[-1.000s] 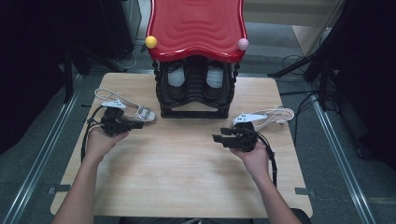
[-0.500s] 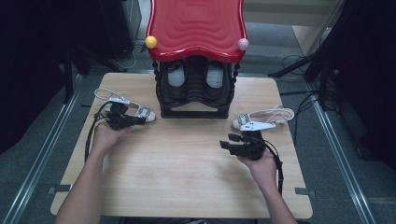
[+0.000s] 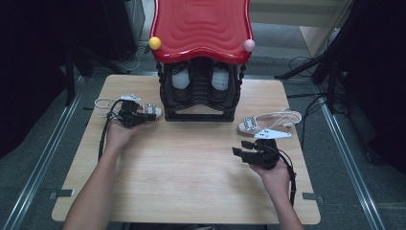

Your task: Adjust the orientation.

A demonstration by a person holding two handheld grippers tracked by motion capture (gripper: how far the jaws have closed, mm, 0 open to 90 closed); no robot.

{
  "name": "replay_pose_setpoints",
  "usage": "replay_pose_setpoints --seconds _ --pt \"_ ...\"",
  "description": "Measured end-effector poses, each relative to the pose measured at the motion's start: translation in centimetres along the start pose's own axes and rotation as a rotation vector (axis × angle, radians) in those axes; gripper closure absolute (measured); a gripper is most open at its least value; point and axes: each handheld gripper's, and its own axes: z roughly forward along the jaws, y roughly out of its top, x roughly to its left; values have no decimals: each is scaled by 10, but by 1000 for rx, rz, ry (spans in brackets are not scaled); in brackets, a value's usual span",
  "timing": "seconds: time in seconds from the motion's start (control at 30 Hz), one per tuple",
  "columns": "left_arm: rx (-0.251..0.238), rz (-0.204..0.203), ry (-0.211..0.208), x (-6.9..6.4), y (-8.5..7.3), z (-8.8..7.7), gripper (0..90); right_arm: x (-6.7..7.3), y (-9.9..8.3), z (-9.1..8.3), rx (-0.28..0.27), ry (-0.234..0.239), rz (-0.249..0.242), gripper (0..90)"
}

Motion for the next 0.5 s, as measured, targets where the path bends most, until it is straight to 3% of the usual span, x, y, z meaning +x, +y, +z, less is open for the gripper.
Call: replay_pose_setpoints --seconds 0.13,0.27,0.4,0.5 --pt "-34 -33 25 1 6 8 900 0 -2 -1 1 -6 1 502" --pt "-55 -95 4 5 7 10 899 -1 -5 -5 0 -17 -1 503" --pt "-36 -111 -18 8 7 1 898 -3 -5 -7 -8 -22 -1 505" --pt "-49 -103 -27 6 6 -13 897 -4 -3 -6 -7 -21 0 506"
